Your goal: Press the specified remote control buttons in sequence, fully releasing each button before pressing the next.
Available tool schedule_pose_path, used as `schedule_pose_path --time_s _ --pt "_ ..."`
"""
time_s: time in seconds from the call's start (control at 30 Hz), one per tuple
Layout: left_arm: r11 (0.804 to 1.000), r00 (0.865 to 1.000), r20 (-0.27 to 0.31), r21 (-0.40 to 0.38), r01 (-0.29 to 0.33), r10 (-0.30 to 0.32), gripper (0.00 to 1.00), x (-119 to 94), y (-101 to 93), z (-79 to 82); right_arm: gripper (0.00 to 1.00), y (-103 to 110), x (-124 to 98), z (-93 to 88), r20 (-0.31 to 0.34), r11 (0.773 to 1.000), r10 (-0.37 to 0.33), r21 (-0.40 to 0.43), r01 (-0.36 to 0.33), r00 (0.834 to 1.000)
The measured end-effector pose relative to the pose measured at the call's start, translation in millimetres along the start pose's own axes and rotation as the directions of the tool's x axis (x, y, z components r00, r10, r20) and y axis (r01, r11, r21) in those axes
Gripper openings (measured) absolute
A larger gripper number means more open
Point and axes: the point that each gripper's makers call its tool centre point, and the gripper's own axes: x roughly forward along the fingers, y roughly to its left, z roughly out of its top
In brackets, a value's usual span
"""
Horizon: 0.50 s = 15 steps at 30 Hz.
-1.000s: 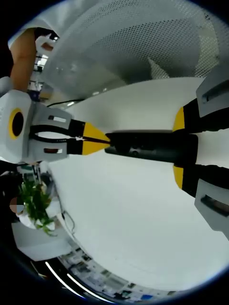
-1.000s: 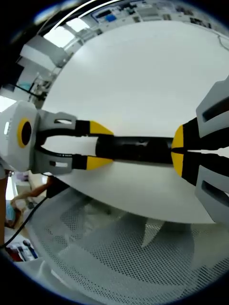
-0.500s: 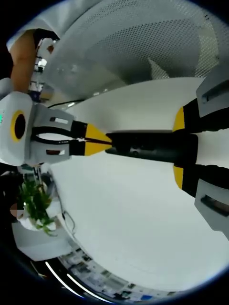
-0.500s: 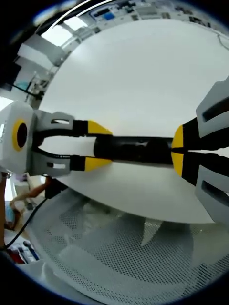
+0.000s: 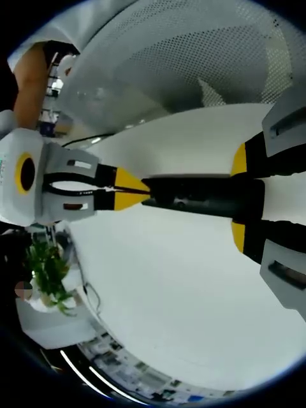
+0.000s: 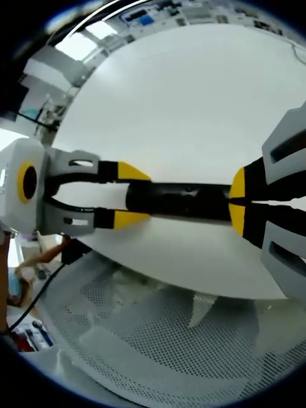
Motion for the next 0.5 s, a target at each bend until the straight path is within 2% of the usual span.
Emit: schedule_pose_path --time_s 0.5 --pt "1.000 1.000 -0.003 0.002 -0.005 0.005 0.24 -0.9 -0.4 -1.1 0.00 1.6 -1.6 1.5 0.004 1.000 -0.013 -0.009 0.013 1.000"
